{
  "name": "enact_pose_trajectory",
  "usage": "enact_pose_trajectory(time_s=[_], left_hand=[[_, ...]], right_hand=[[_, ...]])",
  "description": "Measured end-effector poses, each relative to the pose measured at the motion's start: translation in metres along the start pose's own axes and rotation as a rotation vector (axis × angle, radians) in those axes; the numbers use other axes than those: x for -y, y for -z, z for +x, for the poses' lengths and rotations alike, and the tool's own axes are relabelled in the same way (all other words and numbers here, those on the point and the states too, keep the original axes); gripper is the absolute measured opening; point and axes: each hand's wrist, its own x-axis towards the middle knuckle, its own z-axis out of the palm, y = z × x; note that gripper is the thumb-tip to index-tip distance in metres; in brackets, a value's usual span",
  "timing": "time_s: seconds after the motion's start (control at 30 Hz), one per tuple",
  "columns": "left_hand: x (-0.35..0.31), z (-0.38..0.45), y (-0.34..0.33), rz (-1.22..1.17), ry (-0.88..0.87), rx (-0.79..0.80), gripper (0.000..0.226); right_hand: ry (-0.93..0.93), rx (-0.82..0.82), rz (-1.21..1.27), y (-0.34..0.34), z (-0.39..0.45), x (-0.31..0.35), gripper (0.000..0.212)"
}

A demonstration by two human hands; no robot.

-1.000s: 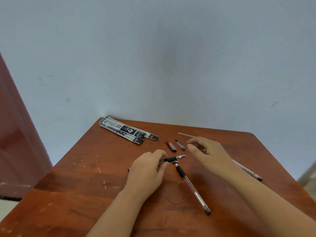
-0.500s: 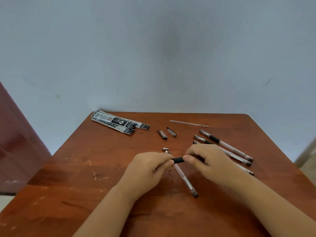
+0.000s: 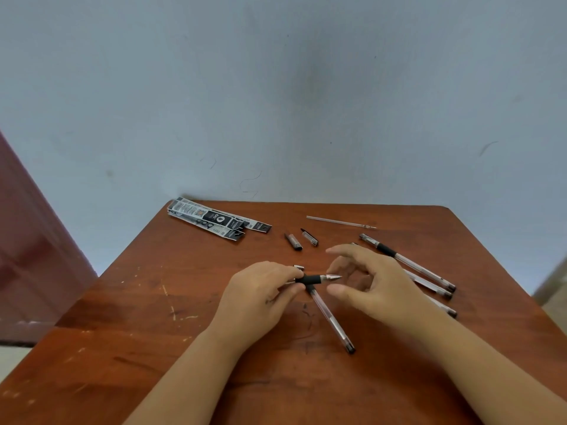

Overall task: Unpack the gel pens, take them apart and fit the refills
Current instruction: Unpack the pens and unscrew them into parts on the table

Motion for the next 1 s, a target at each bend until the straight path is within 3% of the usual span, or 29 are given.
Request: enact_pose_trajectory(time_s=[0.1, 0.17, 0.27, 0.37, 0.63, 0.83, 1.0], left_hand=[[0.000, 0.000, -0.001, -0.004, 0.001, 0.027, 0.028], [0.000, 0.000, -0.001, -0.005, 0.002, 0.050, 0.029], [0.002, 0.000, -0.001, -0.003, 0.013, 0.060, 0.030], [0.002, 0.000, -0.001, -0.003, 0.019, 0.050, 0.030], [0.003, 0.000, 0.000, 0.008, 0.021, 0.028, 0.029], [0.004, 0.005, 0.005, 0.006, 0.186, -0.025, 0.016], [0.010, 0.006, 0.006, 0.006, 0.324, -0.045, 0.015]], right_hand=[[0.008, 0.013, -0.094, -0.001, 0.003, 0.001, 0.011], [0.019, 0.042, -0.162, -0.004, 0.002, 0.000, 0.024], [0.009, 0.020, -0.132, -0.003, 0.001, 0.000, 0.010], [-0.016, 0.001, -0.007, 0.000, 0.002, 0.000, 0.027], [-0.016, 0.002, -0.135, -0.001, 0.003, 0.000, 0.015], [-0.129, -0.266, 0.003, 0.003, 0.003, -0.008, 0.020], [-0.107, -0.217, -0.271, -0.002, 0.018, -0.012, 0.022]])
